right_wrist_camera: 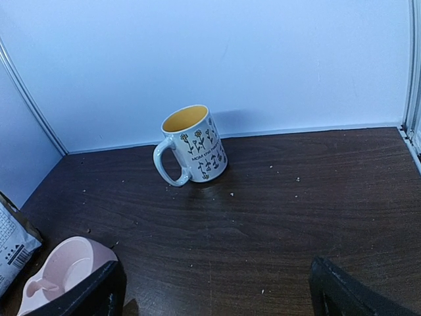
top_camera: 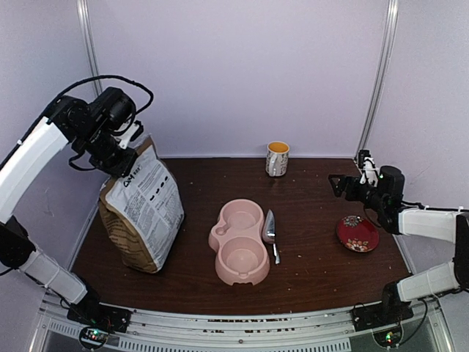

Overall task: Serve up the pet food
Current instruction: Place the pet food bag at the center of the board.

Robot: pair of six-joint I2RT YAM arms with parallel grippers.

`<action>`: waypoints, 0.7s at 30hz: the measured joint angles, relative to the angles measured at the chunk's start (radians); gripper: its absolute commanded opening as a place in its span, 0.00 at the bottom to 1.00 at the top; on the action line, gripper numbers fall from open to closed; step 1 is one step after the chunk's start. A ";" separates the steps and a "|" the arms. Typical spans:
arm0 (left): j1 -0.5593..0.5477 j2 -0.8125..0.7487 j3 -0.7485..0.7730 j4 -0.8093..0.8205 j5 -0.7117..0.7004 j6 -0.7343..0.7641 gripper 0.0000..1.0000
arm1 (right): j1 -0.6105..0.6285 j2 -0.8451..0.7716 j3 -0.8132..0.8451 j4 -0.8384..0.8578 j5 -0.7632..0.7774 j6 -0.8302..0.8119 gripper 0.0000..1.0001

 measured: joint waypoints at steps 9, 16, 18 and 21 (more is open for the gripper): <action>0.098 -0.109 -0.074 -0.048 -0.032 0.092 0.00 | 0.000 0.003 0.004 -0.023 -0.025 0.000 1.00; 0.100 -0.174 -0.183 0.043 -0.036 0.126 0.20 | 0.039 -0.095 0.103 -0.288 0.007 0.024 1.00; 0.099 -0.190 -0.198 0.116 -0.036 0.132 0.30 | 0.075 -0.127 0.134 -0.371 0.034 0.028 1.00; 0.099 -0.218 -0.209 0.219 -0.033 0.145 0.51 | 0.150 -0.157 0.176 -0.488 0.078 0.031 1.00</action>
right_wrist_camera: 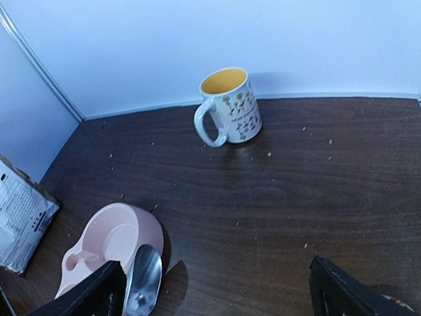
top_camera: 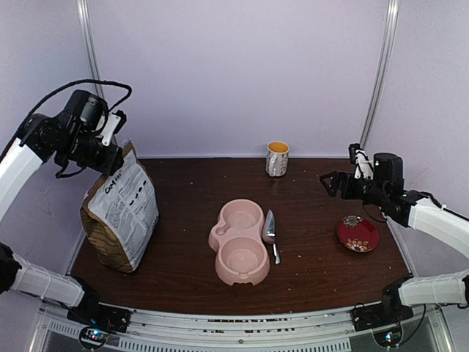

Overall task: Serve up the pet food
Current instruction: Place the pet food bag at the center of the board, then pick up the spatula from the center of the board.

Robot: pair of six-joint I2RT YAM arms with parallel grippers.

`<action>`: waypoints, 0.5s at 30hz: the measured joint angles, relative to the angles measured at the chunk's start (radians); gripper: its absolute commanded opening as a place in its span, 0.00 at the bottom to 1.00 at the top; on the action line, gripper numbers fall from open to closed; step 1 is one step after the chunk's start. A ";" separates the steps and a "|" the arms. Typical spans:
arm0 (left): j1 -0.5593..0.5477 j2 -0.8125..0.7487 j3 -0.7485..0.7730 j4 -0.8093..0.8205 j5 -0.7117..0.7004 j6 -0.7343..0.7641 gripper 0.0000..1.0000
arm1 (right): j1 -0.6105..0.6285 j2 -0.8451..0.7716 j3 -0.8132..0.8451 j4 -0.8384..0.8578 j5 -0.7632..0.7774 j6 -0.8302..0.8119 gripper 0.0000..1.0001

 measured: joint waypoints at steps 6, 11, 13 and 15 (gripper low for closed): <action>0.000 -0.034 -0.001 0.079 0.003 0.040 0.88 | 0.140 -0.057 0.034 -0.226 0.094 0.023 1.00; -0.001 -0.086 -0.034 0.131 0.002 0.069 0.98 | 0.248 -0.087 0.035 -0.352 0.151 0.070 1.00; -0.001 -0.123 -0.073 0.161 0.002 0.080 0.97 | 0.293 -0.092 0.035 -0.383 0.156 0.094 1.00; -0.001 -0.145 -0.100 0.181 0.003 0.089 0.98 | 0.338 -0.094 0.035 -0.400 0.158 0.116 1.00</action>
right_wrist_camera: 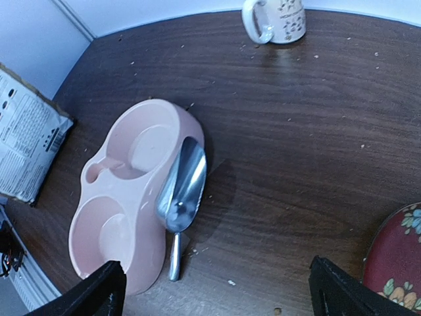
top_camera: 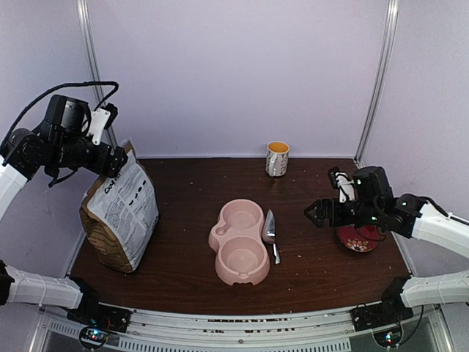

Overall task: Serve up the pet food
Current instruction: Pick up the spatula from the center of the board.

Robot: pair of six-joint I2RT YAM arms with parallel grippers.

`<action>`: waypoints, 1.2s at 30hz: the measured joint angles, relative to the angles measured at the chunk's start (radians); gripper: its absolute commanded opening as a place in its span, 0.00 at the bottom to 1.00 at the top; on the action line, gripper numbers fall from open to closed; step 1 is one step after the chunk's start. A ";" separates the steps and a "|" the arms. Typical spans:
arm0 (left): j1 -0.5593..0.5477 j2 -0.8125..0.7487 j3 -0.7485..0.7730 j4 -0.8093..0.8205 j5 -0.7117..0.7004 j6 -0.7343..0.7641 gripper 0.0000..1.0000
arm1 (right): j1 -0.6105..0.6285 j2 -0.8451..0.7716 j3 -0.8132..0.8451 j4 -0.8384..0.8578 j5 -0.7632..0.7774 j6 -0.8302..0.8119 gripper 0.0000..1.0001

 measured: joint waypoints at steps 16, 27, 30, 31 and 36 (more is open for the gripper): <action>-0.001 -0.119 -0.139 0.204 0.120 0.023 0.96 | 0.202 0.270 0.014 0.159 0.003 0.150 0.70; -0.001 -0.173 -0.254 0.328 0.315 0.030 0.96 | 0.142 0.539 0.084 0.349 -0.124 0.198 0.52; -0.001 -0.169 -0.267 0.342 0.347 0.030 0.95 | 0.137 0.578 0.085 0.371 -0.142 0.208 0.47; -0.001 -0.166 -0.270 0.347 0.358 0.030 0.95 | 0.136 0.590 0.087 0.378 -0.147 0.212 0.45; -0.001 -0.151 -0.282 0.366 0.398 0.029 0.94 | 0.135 0.637 0.097 0.431 -0.175 0.228 0.36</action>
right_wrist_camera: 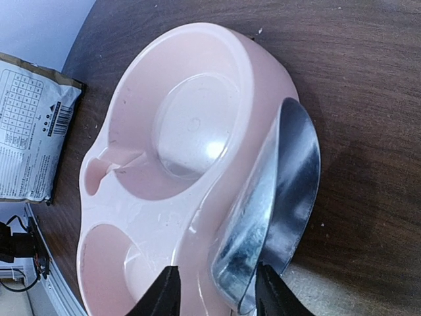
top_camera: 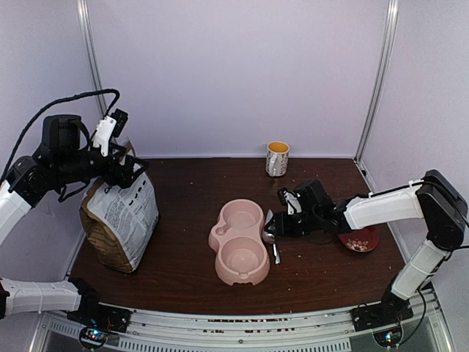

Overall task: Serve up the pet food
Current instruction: Pick up the spatula from the center of the board.

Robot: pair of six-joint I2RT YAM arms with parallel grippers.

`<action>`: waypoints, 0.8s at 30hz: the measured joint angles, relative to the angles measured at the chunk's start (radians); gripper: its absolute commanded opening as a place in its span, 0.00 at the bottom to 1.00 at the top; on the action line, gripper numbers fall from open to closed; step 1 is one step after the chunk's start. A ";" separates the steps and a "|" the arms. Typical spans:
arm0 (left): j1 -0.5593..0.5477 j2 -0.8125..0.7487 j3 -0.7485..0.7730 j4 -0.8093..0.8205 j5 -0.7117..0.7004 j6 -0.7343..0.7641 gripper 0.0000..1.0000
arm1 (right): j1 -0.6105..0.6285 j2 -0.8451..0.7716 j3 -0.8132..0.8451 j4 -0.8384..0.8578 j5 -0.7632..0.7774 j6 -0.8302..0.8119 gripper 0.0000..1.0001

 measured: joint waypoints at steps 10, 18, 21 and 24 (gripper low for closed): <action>0.000 0.004 -0.006 0.005 0.029 -0.001 0.94 | -0.001 0.051 0.000 0.072 -0.046 0.016 0.08; 0.000 0.000 -0.019 0.014 0.033 -0.003 0.94 | -0.001 0.041 0.000 0.075 -0.059 -0.005 0.00; 0.000 0.000 -0.023 0.019 0.035 -0.003 0.93 | -0.001 0.001 0.000 0.037 -0.055 -0.028 0.00; 0.000 0.001 -0.023 0.021 0.039 -0.007 0.93 | -0.001 -0.066 0.000 -0.016 -0.043 -0.063 0.00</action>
